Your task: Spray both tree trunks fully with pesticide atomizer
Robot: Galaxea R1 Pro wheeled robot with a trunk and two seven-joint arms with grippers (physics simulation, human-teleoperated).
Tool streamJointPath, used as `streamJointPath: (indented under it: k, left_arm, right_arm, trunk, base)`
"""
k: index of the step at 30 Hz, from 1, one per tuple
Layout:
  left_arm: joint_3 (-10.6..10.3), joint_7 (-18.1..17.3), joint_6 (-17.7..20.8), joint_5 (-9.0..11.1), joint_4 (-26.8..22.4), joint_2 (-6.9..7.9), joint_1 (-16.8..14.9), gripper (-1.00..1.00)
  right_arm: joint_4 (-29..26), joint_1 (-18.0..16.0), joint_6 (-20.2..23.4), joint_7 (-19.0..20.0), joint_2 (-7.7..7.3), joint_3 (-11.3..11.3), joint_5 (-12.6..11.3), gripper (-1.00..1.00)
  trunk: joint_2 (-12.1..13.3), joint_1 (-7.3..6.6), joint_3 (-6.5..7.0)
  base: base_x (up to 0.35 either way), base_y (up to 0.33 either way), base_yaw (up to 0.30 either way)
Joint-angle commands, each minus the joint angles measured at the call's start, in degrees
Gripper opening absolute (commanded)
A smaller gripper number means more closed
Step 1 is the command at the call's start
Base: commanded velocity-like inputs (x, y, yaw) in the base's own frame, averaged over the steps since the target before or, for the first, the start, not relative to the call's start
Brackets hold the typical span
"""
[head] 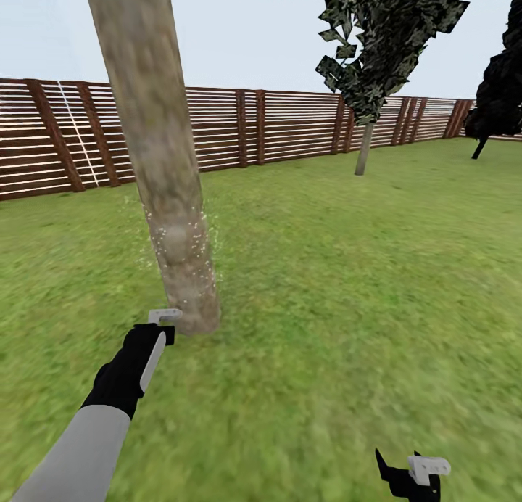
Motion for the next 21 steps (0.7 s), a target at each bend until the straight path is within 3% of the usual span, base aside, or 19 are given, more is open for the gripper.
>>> streamJointPath:
  k: [1, 7, 18, 21]
  left_arm:
    - [0.07, 0.59, 0.22, 0.23, -0.06, -0.04, -0.04, -1.00]
    - [-0.01, 0.95, 0.22, 0.46, -0.01, -0.04, -0.04, -1.00]
    - [-0.04, 0.79, -0.07, 0.85, 1.48, -0.42, -0.04, -1.00]
    - [0.03, 0.83, -4.01, 0.76, 3.49, -0.17, -0.04, -1.00]
  right_arm:
    - [0.03, -0.04, -0.14, 0.48, 0.00, -0.49, 0.09, 1.00]
    - [0.03, -0.04, -0.14, 0.48, 0.00, -0.49, 0.09, 1.00]
    - [0.03, -0.04, -0.14, 0.48, 0.00, -0.49, 0.09, 1.00]
    - [0.03, -0.04, -0.14, 0.48, 0.00, -0.49, 0.09, 1.00]
  trunk:
    - [-0.02, 0.02, -0.05]
    - [-0.02, 0.02, -0.05]
    - [-0.02, 0.02, -0.05]
    - [-0.02, 0.02, -0.05]
  base:
    - [0.242, -0.184, 0.033]
    - [0.199, -0.208, 0.047]
    - [0.073, -0.247, 0.246]
    - [0.318, -0.038, 0.029]
